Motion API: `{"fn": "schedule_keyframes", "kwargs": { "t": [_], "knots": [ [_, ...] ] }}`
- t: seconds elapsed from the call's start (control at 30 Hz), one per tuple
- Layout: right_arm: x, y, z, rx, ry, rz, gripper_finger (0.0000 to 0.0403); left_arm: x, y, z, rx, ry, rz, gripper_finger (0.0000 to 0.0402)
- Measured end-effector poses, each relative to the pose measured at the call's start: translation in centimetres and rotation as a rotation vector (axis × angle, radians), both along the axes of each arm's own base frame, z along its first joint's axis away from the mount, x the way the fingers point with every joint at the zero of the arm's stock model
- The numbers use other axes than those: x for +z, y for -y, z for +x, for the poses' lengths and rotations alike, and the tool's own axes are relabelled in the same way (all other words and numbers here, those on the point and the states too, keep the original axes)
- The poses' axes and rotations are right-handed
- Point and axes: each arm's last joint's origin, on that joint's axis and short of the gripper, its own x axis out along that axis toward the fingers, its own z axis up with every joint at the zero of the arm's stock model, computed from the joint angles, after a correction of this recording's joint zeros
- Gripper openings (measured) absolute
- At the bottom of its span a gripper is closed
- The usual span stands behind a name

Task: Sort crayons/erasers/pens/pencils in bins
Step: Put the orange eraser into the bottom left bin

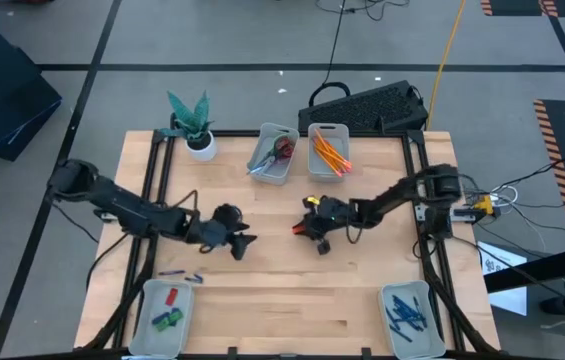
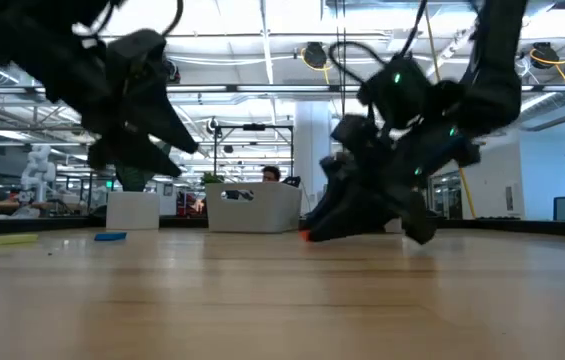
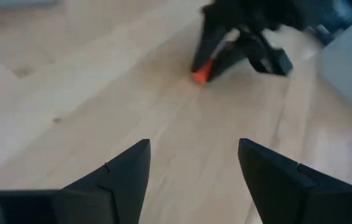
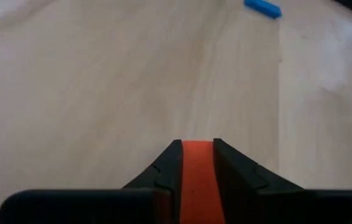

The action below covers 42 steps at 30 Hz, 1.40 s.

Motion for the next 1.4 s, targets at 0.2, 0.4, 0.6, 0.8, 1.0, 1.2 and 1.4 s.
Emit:
{"fn": "schedule_keyframes", "kwargs": {
  "t": [0.2,0.4,0.6,0.8,1.0,1.2,1.4],
  "knots": [
    [5.4,-3.8,-0.4,-0.062,0.144,-0.2,0.0064,-1.9,-2.5,-0.6,0.005,0.267,-0.143,0.0254],
    [7.7,-6.0,-0.1,-0.195,0.272,-0.236,0.0064,-1.6,-3.5,1.1,-0.038,0.448,-0.187,0.0255],
    [8.8,-6.4,0.7,-0.209,0.346,-0.22,0.0064,-1.7,-3.0,4.1,-0.134,0.468,-0.196,0.0255],
    [8.8,-7.6,0.4,-0.057,0.344,-0.337,0.0065,0.1,-1.5,6.3,-0.219,0.543,-0.137,0.0255],
    [9.2,-8.8,0.2,-0.01,0.392,-0.367,0.0065,0.9,-0.6,6.6,-0.239,0.567,-0.082,0.0255],
    [9.7,-8.7,0.4,-0.056,0.426,-0.403,0.0065,0.7,0.2,6.5,-0.211,0.546,-0.046,0.0255],
    [10.1,-8.7,0.6,-0.039,0.432,-0.441,0.0065,0.4,0.0,6.5,-0.113,0.522,-0.053,0.0253]
  ]
}}
